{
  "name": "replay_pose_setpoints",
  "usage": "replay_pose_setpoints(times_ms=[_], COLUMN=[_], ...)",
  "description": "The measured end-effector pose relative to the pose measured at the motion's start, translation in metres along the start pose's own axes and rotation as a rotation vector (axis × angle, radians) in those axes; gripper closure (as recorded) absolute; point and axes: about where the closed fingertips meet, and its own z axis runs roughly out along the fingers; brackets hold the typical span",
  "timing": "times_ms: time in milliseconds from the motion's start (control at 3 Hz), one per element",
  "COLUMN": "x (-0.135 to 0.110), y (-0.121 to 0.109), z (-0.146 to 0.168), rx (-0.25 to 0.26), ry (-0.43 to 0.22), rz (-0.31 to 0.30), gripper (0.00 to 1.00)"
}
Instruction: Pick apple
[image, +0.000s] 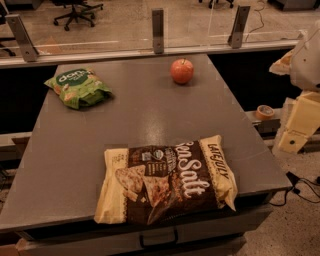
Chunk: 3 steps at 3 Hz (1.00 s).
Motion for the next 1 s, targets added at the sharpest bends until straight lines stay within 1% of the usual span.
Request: replay_pose_setpoints(times_ms=[333, 667, 1000], x=[0.000, -0.011, -0.032], y=[0.000, -0.025, -0.085], z=[0.000, 0.011, 0.038], rx=[0.000, 0.020, 0.072], ry=[0.000, -0.040, -0.144], rz=[0.000, -0.008, -0.015], gripper=[0.00, 0.00, 0.00])
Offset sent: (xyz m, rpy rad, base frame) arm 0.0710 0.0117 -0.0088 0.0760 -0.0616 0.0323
